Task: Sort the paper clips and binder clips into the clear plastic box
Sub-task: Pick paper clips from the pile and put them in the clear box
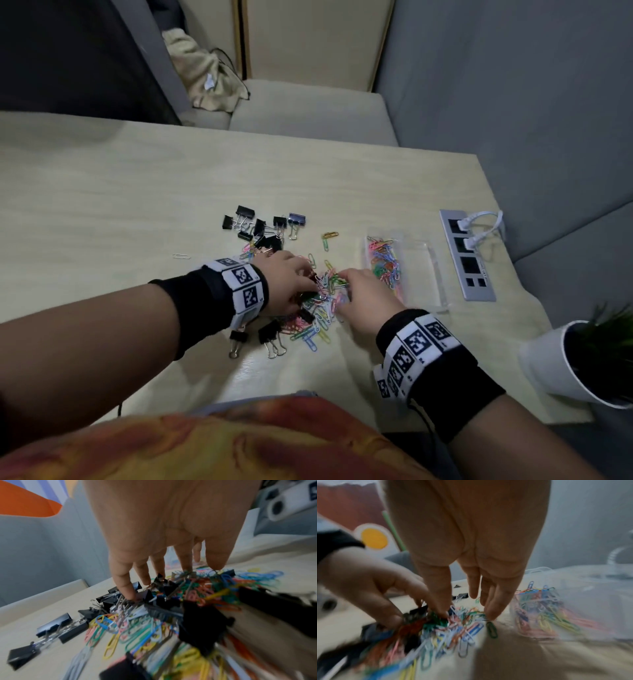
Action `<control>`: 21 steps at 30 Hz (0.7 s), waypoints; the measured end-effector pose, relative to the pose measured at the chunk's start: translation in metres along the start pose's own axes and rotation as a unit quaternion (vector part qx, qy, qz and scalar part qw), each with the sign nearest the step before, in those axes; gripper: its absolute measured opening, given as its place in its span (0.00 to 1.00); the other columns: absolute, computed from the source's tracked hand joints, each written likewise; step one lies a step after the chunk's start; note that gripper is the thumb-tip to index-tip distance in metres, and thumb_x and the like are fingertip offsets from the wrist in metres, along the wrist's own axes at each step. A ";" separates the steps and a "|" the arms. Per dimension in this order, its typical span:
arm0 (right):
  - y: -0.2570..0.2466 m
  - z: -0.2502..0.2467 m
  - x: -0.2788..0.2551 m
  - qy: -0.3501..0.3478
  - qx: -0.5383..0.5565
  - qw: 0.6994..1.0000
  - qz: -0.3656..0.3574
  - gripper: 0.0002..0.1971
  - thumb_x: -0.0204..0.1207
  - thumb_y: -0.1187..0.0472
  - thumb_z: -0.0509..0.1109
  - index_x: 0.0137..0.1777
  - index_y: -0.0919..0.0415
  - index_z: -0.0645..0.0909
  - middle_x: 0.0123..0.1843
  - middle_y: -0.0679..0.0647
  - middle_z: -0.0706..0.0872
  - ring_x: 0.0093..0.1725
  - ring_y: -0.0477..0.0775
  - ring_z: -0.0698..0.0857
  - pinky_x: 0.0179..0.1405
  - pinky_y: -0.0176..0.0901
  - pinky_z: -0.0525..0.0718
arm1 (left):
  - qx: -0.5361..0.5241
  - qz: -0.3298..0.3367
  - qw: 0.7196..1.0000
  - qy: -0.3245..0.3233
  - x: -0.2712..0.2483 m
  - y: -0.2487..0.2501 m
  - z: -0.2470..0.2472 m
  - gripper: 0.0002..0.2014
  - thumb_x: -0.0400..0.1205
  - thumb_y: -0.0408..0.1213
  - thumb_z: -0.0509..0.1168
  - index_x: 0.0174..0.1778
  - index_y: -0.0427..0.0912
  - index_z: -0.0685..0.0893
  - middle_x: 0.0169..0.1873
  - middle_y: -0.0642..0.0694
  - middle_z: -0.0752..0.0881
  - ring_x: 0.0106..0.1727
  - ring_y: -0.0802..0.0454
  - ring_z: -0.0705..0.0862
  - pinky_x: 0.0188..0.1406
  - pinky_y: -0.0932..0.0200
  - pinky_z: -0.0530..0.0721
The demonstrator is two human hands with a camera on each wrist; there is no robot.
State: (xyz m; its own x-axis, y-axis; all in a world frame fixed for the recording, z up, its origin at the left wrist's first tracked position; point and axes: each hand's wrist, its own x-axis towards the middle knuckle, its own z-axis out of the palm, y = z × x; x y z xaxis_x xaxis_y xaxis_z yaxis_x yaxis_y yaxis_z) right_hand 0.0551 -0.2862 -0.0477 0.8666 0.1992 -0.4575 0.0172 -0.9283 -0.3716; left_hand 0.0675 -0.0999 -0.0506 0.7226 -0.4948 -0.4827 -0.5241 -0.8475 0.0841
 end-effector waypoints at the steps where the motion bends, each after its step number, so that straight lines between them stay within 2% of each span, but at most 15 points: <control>1: -0.002 0.005 0.001 -0.015 -0.030 0.999 -0.007 0.34 0.75 0.57 0.71 0.79 0.56 0.63 0.75 0.56 0.69 0.73 0.58 0.73 0.72 0.50 0.71 | 0.005 -0.001 1.000 0.006 -0.002 0.000 0.004 0.27 0.78 0.54 0.62 0.75 0.68 0.66 0.78 0.55 0.63 0.79 0.46 0.62 0.69 0.41 0.72; 3: -0.005 0.013 0.004 -0.031 -0.053 0.998 -0.007 0.46 0.69 0.51 0.77 0.82 0.55 0.54 0.80 0.55 0.61 0.78 0.59 0.65 0.75 0.52 0.67 | 0.015 -0.005 1.000 0.022 -0.006 -0.003 0.007 0.25 0.79 0.52 0.62 0.73 0.64 0.68 0.77 0.55 0.66 0.79 0.47 0.62 0.67 0.42 0.73; 5: -0.009 0.018 0.006 -0.031 -0.059 0.998 -0.005 0.55 0.63 0.43 0.80 0.83 0.52 0.50 0.82 0.53 0.55 0.79 0.62 0.62 0.76 0.56 0.68 | 0.023 -0.017 0.999 0.020 -0.008 -0.010 0.008 0.24 0.79 0.50 0.62 0.73 0.60 0.69 0.76 0.54 0.67 0.79 0.47 0.62 0.67 0.42 0.73; 7: -0.014 0.023 0.010 -0.034 -0.074 0.997 -0.004 0.56 0.61 0.41 0.81 0.83 0.49 0.48 0.81 0.53 0.53 0.78 0.63 0.63 0.73 0.58 0.72 | 0.033 -0.026 0.999 0.012 -0.009 -0.016 0.008 0.24 0.79 0.47 0.63 0.73 0.56 0.71 0.75 0.53 0.69 0.78 0.47 0.62 0.67 0.41 0.73; 9: -0.017 0.027 0.013 -0.030 -0.085 0.996 -0.015 0.50 0.64 0.42 0.79 0.81 0.49 0.54 0.78 0.55 0.56 0.75 0.62 0.67 0.70 0.58 0.75 | 0.038 -0.033 0.999 0.018 -0.010 -0.021 0.008 0.23 0.79 0.45 0.63 0.72 0.55 0.73 0.73 0.54 0.72 0.77 0.47 0.64 0.67 0.41 0.73; 12: -0.018 0.029 0.016 0.005 -0.075 0.996 -0.046 0.33 0.73 0.46 0.74 0.75 0.52 0.66 0.70 0.55 0.65 0.67 0.59 0.74 0.66 0.54 0.78 | 0.011 -0.043 0.999 0.031 -0.012 -0.030 0.007 0.21 0.78 0.46 0.63 0.69 0.56 0.75 0.70 0.54 0.74 0.74 0.48 0.67 0.65 0.44 0.74; 15: -0.016 0.030 0.019 0.039 -0.064 0.995 -0.062 0.19 0.79 0.54 0.67 0.69 0.56 0.74 0.63 0.56 0.71 0.58 0.58 0.79 0.59 0.47 0.79 | -0.104 -0.050 0.988 0.101 -0.014 -0.034 0.003 0.17 0.77 0.47 0.64 0.63 0.56 0.80 0.62 0.52 0.78 0.67 0.48 0.74 0.63 0.50 0.76; 17: -0.014 0.030 0.022 0.050 -0.060 0.995 -0.066 0.14 0.80 0.57 0.66 0.64 0.57 0.78 0.61 0.56 0.73 0.56 0.58 0.80 0.57 0.46 0.79 | -0.239 -0.079 0.957 0.146 -0.012 -0.035 -0.002 0.12 0.78 0.45 0.65 0.56 0.53 0.84 0.52 0.52 0.81 0.59 0.50 0.79 0.57 0.58 0.78; 19: -0.014 0.027 0.025 0.053 -0.043 0.996 -0.052 0.08 0.79 0.58 0.68 0.56 0.57 0.82 0.57 0.56 0.77 0.54 0.58 0.81 0.53 0.43 0.78 | -0.378 -0.122 0.905 0.151 -0.008 -0.036 -0.005 0.06 0.80 0.44 0.64 0.50 0.52 0.85 0.45 0.53 0.85 0.51 0.52 0.84 0.52 0.58 0.82; 20: -0.014 0.025 0.026 0.061 -0.025 0.997 -0.040 0.06 0.78 0.58 0.70 0.52 0.56 0.84 0.55 0.55 0.79 0.53 0.57 0.82 0.51 0.41 0.76 | -0.454 -0.136 0.870 0.134 -0.005 -0.036 -0.005 0.06 0.82 0.44 0.63 0.48 0.51 0.84 0.43 0.52 0.86 0.47 0.52 0.86 0.49 0.55 0.85; 21: -0.015 0.022 0.028 0.077 -0.002 0.997 -0.026 0.04 0.76 0.58 0.71 0.48 0.55 0.85 0.53 0.54 0.81 0.51 0.56 0.83 0.49 0.39 0.76 | -0.542 -0.142 0.822 0.106 -0.003 -0.036 -0.005 0.08 0.84 0.45 0.61 0.48 0.48 0.83 0.41 0.50 0.86 0.44 0.50 0.86 0.43 0.54 0.86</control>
State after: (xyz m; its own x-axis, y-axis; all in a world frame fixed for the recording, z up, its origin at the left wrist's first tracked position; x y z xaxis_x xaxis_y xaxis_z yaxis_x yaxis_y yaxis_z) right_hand 0.0681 -0.2597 -0.0727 0.9309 0.1974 -0.3074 0.0663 -0.9187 -0.3893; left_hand 0.0862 -0.0691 -0.0480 0.8693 -0.1713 -0.4636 0.3054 -0.5514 0.7764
